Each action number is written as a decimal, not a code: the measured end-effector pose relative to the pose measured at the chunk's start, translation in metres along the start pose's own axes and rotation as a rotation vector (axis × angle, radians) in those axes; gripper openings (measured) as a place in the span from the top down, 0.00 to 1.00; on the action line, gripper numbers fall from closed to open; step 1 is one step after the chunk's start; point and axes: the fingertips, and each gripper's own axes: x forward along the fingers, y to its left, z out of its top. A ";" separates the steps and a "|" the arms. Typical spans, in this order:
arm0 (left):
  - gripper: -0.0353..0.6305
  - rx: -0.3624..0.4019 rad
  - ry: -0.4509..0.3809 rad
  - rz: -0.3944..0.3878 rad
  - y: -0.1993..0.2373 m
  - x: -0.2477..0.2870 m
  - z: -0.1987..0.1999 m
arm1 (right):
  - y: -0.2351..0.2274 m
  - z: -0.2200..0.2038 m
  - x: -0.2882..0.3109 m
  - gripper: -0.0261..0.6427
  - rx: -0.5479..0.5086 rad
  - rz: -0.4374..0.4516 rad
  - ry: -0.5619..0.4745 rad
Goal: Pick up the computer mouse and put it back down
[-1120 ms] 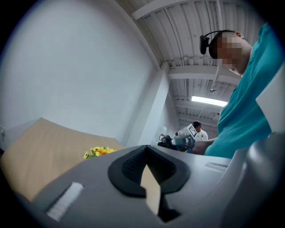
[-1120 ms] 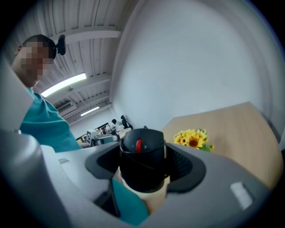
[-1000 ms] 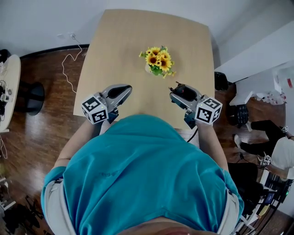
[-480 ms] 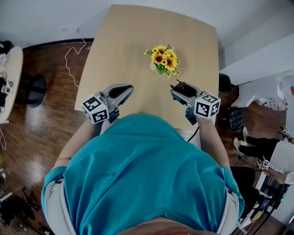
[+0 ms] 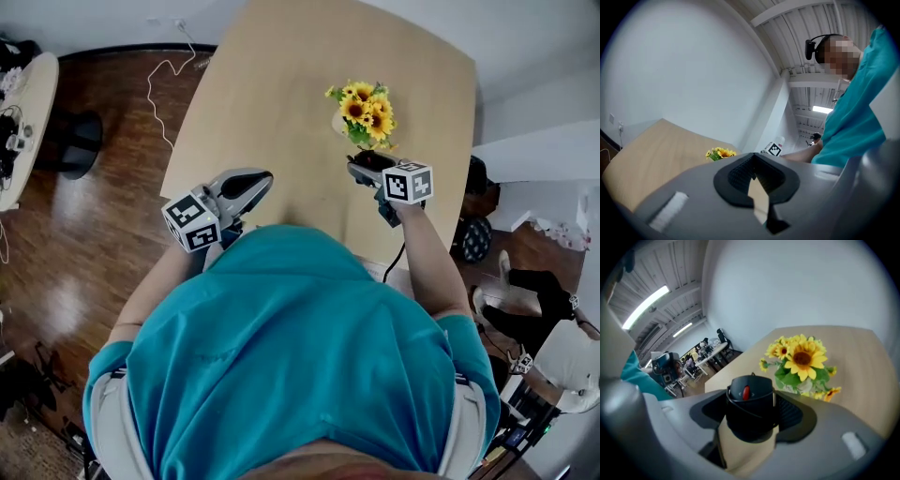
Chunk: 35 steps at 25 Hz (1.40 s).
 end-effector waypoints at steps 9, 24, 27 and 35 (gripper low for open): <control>0.94 -0.045 -0.007 0.096 0.017 -0.044 -0.008 | -0.042 -0.030 0.075 0.51 0.001 -0.074 0.214; 0.94 -0.061 0.018 0.145 0.024 -0.082 -0.015 | -0.079 -0.073 0.116 0.50 0.020 -0.214 0.372; 0.94 -0.061 0.021 0.153 0.024 -0.088 -0.015 | -0.080 -0.072 0.116 0.50 0.021 -0.223 0.378; 0.94 -0.045 0.029 0.146 0.016 -0.088 -0.016 | -0.078 -0.072 0.116 0.49 0.031 -0.273 0.346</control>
